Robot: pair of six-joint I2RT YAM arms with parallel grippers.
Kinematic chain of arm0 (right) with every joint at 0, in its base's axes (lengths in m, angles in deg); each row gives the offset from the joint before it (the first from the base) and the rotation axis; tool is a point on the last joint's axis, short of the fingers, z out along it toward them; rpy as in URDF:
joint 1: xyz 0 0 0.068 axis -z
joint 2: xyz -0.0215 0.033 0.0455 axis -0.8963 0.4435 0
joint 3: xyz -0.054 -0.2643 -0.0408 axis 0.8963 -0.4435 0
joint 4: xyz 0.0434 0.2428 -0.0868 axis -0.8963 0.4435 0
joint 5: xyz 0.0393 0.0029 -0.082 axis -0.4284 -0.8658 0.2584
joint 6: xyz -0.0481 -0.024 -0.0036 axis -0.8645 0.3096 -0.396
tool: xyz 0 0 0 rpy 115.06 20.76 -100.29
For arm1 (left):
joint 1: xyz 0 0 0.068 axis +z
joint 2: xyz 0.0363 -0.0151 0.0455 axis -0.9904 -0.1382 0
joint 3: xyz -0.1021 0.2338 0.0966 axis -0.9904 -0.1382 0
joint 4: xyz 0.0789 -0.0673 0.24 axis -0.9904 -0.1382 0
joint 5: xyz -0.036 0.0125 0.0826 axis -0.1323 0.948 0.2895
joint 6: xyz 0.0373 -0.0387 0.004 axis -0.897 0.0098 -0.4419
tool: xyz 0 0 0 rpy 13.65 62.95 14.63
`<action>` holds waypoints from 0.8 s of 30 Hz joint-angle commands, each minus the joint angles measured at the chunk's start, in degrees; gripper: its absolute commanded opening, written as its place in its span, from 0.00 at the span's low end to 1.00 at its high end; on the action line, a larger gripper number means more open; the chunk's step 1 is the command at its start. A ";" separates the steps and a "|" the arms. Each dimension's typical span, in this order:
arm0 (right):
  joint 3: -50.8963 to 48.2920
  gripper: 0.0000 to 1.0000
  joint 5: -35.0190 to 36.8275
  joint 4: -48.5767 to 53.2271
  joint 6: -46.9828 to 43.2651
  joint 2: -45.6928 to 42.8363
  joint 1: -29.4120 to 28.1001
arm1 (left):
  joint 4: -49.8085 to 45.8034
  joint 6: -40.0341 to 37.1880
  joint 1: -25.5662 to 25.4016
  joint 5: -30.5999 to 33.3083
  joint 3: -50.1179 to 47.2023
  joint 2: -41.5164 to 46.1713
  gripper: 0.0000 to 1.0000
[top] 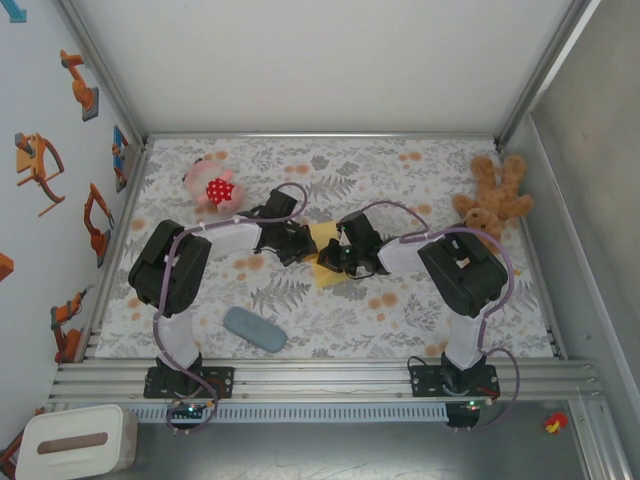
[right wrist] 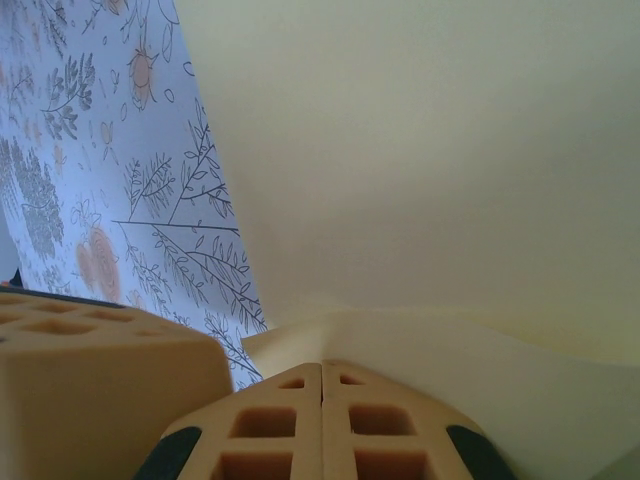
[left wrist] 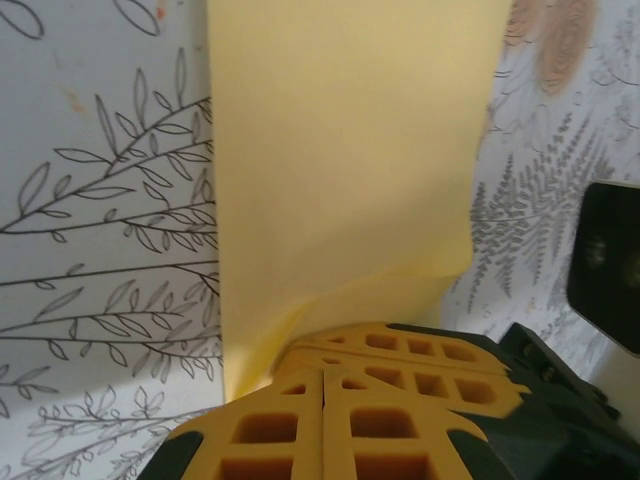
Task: Fold a paper plane with a square sheet of paper (pick it up from the middle)
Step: Fold the triangle a second time at the center of the table.
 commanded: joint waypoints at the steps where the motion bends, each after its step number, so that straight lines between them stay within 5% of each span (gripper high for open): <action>1: -1.81 0.00 3.48 10.55 -0.99 3.75 -0.16 | -1.19 1.11 -0.31 0.29 2.18 -1.54 0.00; 24: -0.95 0.00 0.21 6.33 1.72 1.18 -0.16 | -11.13 -3.20 -0.72 7.17 5.07 -5.84 0.00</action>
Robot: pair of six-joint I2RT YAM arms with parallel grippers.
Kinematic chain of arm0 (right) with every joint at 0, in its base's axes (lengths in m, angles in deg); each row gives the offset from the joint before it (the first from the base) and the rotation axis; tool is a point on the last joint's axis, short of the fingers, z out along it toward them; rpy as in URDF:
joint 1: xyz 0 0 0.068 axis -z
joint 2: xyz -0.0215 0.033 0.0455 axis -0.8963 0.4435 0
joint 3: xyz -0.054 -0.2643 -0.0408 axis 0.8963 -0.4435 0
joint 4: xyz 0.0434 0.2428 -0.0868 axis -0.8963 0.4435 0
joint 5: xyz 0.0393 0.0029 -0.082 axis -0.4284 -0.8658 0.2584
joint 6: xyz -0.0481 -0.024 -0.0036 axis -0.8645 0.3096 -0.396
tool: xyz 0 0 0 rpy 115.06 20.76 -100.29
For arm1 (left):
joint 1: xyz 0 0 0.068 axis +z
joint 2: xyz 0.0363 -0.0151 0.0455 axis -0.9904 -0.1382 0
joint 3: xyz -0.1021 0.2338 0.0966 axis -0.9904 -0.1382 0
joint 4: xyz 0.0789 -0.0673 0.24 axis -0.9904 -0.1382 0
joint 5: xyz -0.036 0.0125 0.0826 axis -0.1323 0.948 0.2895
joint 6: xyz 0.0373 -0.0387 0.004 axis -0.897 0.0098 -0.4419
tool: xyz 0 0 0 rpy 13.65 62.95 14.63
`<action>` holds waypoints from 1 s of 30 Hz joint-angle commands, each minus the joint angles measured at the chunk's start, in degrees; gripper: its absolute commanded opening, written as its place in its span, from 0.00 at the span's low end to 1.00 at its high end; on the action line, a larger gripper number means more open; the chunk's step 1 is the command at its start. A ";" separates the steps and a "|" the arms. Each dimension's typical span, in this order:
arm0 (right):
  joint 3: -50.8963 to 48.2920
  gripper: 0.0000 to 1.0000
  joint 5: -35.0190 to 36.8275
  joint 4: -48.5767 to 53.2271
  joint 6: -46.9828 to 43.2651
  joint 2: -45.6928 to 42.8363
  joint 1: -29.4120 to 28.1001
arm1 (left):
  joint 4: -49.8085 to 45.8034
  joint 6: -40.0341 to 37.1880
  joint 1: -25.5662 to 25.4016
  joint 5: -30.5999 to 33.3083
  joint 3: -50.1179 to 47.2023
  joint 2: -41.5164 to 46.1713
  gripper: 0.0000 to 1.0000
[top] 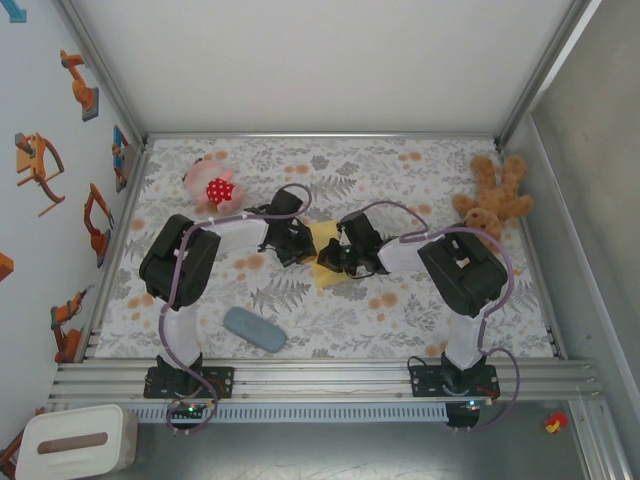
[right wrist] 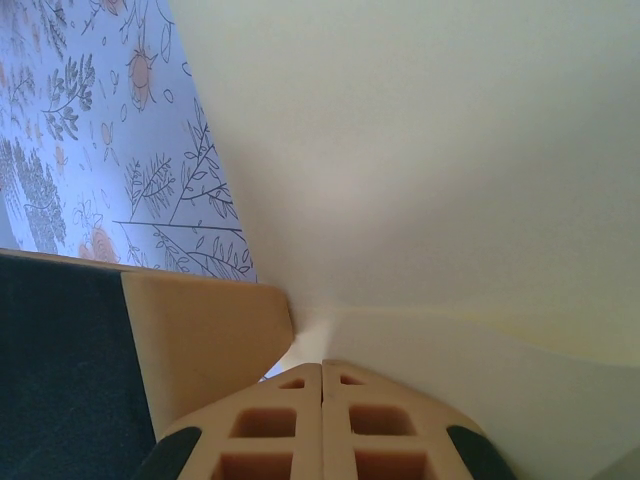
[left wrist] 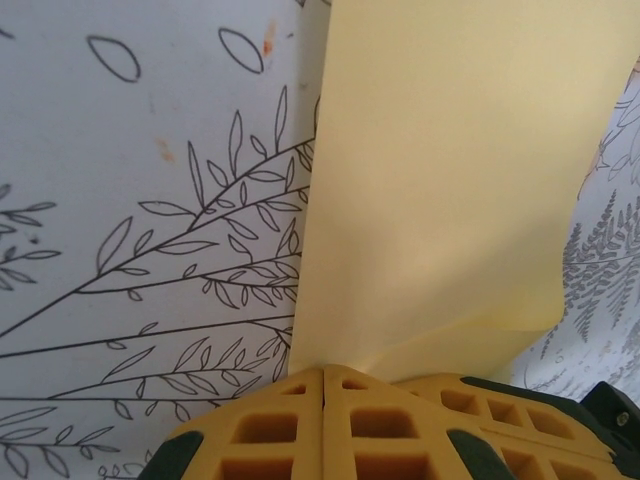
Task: Fold a paper plane with a square sheet of paper (pick it up from the middle)
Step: Fold the triangle a second time at the center of the table.
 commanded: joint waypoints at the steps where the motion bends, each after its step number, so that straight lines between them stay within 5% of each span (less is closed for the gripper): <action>1: -0.88 0.00 0.52 6.02 1.15 0.80 -0.16 | -5.50 -2.36 -0.20 2.94 0.98 -2.02 0.00; 9: 0.35 0.00 -1.19 4.42 -1.31 -4.43 1.43 | -7.62 -4.25 -0.27 3.97 1.34 -3.77 0.00; 23: -1.29 0.00 1.23 7.05 -4.89 0.36 3.13 | -7.76 -5.38 -0.28 3.36 1.85 -3.91 0.00; 30: -5.70 0.00 4.34 7.32 -4.53 1.79 3.13 | -4.25 -7.67 -0.28 0.26 1.20 3.38 0.00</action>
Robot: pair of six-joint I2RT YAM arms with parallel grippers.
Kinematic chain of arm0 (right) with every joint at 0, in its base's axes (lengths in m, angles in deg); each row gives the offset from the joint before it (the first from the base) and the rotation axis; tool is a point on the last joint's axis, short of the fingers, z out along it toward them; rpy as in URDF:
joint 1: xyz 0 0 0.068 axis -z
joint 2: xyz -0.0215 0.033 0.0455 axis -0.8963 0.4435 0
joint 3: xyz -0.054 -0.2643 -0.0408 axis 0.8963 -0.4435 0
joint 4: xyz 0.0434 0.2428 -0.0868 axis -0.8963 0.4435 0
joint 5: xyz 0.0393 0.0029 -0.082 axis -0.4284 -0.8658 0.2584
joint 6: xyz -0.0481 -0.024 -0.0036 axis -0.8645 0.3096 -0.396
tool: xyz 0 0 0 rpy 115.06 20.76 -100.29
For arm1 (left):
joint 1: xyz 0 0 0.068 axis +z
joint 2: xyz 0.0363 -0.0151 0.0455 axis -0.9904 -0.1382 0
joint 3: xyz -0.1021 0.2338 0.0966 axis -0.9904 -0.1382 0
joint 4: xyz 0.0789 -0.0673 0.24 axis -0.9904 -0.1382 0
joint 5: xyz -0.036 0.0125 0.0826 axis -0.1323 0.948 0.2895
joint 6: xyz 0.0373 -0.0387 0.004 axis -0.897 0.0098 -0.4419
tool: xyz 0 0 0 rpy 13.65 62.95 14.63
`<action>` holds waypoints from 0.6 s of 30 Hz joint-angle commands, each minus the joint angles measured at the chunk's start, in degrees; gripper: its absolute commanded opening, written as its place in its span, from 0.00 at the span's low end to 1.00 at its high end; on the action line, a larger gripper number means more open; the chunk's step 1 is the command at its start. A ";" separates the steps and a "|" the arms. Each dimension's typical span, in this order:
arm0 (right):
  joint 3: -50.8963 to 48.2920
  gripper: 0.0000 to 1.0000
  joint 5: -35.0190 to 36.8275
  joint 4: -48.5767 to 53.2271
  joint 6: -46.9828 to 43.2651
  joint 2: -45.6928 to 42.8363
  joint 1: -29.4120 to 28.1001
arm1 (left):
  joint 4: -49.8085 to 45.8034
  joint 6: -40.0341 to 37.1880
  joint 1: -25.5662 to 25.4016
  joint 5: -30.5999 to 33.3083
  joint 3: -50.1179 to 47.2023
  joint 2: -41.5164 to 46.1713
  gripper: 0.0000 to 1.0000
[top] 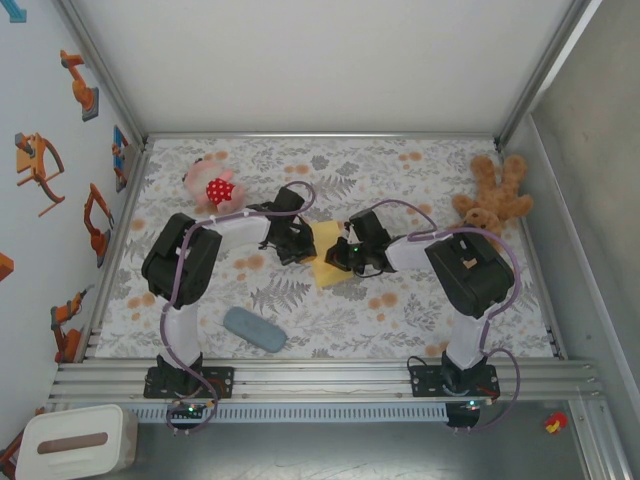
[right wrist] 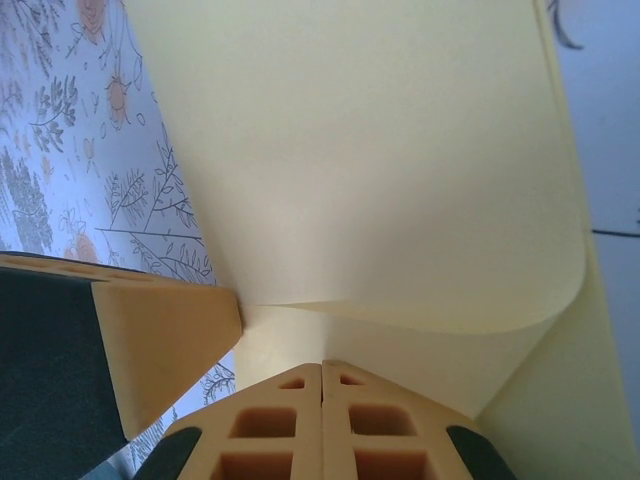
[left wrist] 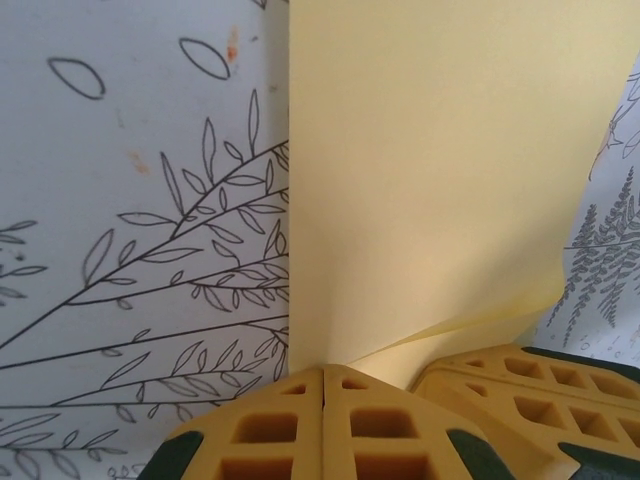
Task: Fold a paper plane with a square sheet of paper (pick it up from the middle)
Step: Fold the triangle a second time at the center of the table.
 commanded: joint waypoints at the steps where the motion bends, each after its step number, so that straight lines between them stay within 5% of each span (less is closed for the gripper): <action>1: -4.21 0.00 5.48 6.12 -0.78 3.56 0.02 | -0.52 -2.87 -0.03 -0.81 -1.27 5.49 0.01; 18: -6.88 0.00 5.72 4.01 2.96 5.45 0.05 | 11.10 2.50 -6.26 -7.69 -10.40 6.92 0.04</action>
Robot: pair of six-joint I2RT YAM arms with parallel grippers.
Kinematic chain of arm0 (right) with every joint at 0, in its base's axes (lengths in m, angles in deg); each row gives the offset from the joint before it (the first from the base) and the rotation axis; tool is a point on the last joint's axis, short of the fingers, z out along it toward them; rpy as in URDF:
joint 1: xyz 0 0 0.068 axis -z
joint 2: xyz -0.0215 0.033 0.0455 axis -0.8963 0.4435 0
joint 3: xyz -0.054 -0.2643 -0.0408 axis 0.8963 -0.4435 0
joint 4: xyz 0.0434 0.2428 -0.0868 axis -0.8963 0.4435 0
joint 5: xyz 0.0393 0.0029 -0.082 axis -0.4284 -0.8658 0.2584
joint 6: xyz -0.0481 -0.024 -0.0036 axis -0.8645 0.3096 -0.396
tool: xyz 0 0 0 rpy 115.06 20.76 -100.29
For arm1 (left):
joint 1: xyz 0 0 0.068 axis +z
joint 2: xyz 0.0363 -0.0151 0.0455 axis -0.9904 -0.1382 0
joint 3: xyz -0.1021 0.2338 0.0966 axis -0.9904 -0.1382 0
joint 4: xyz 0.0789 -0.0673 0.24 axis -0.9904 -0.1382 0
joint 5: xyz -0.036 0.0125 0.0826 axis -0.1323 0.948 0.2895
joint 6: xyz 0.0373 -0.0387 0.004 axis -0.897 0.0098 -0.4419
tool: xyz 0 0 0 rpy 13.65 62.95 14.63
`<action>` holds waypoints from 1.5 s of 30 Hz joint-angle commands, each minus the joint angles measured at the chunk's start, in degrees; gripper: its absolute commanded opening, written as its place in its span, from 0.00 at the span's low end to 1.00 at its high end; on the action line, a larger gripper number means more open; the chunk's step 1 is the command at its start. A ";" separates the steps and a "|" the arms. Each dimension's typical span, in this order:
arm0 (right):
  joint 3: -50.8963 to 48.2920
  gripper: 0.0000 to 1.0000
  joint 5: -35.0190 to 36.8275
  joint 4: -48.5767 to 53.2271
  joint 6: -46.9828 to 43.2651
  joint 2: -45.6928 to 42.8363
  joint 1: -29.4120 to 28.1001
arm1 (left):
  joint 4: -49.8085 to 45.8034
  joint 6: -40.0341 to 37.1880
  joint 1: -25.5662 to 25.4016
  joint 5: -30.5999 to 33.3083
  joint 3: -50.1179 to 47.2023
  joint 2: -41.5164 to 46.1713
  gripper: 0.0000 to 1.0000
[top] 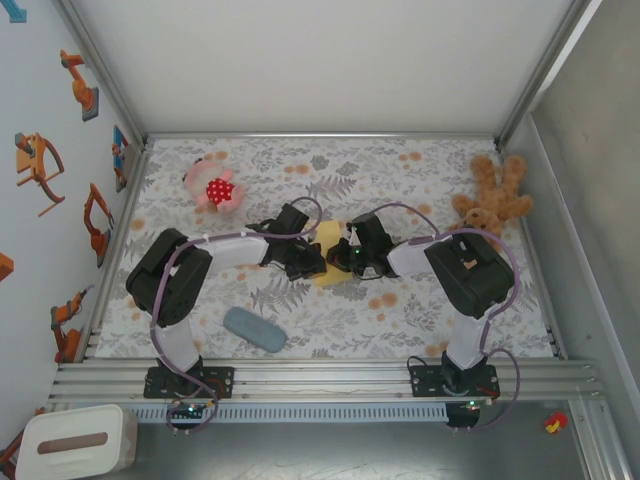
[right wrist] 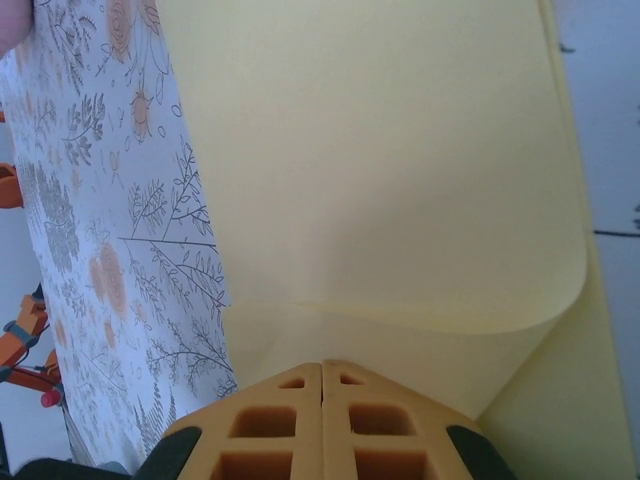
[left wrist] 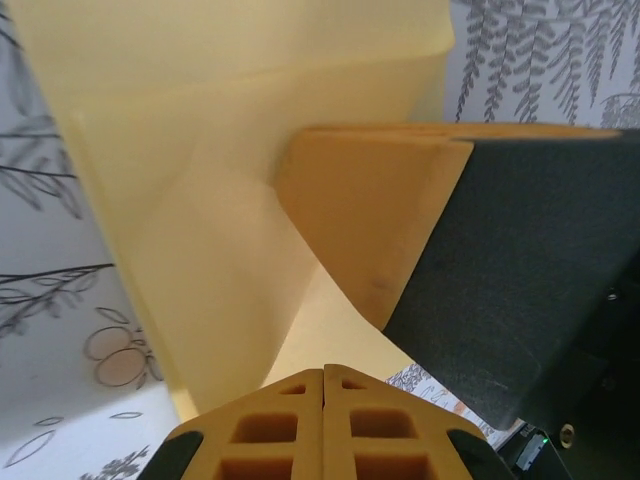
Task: Fold a paper plane with a square sheet of paper (pick it up from the middle)
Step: Fold the triangle a second time at the center of the table.
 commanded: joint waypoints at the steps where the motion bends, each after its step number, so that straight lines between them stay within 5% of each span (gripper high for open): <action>1: -3.74 0.00 5.69 10.74 0.16 5.47 0.01 | 1.33 1.02 -0.26 -1.13 0.64 -1.18 0.04; 45: -3.22 0.00 5.69 11.98 0.19 6.22 0.03 | -8.82 -3.44 -0.80 2.92 1.38 -4.05 0.00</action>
